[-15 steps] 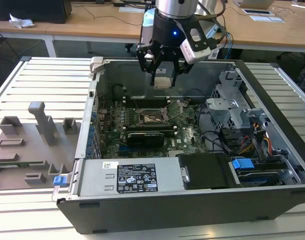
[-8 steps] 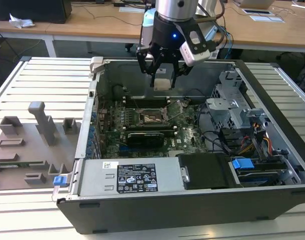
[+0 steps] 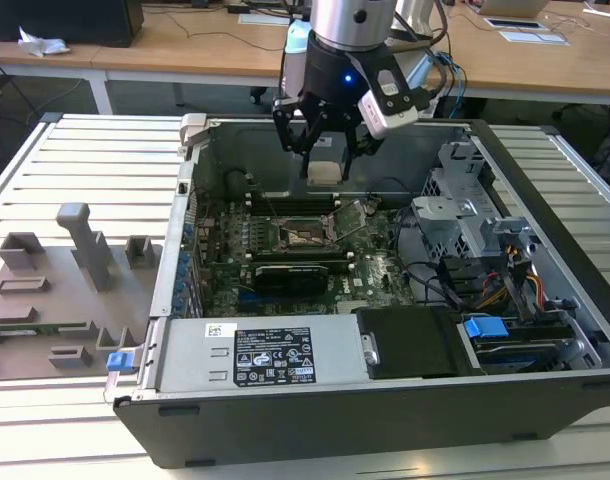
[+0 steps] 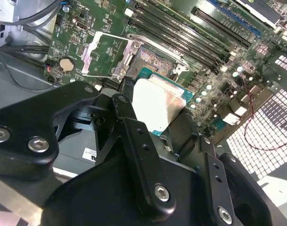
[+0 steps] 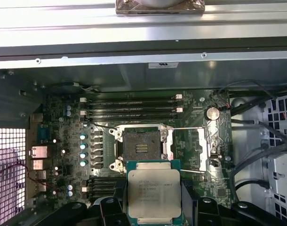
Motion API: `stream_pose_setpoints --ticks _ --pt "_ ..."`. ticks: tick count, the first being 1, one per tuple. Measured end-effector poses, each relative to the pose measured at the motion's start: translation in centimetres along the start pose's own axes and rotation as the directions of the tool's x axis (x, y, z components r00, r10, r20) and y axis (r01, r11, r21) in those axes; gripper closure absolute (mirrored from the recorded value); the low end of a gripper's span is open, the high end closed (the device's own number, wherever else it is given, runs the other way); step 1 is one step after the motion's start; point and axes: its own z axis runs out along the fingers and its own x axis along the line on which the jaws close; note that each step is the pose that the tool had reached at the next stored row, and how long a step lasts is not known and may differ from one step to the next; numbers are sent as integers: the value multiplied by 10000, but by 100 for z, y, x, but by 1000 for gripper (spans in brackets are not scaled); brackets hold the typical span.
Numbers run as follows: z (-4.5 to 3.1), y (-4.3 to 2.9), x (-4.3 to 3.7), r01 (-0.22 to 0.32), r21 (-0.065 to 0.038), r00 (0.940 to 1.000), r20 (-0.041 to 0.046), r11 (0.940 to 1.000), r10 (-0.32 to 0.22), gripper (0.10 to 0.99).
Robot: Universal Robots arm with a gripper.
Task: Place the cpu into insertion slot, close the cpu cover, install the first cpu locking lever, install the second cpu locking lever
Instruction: 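Place the cpu into insertion slot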
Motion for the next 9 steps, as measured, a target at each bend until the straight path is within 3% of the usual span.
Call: stream_pose_setpoints --ticks 9 --pt "64 -6 -2 0 1 10000 0 10000 0 541"
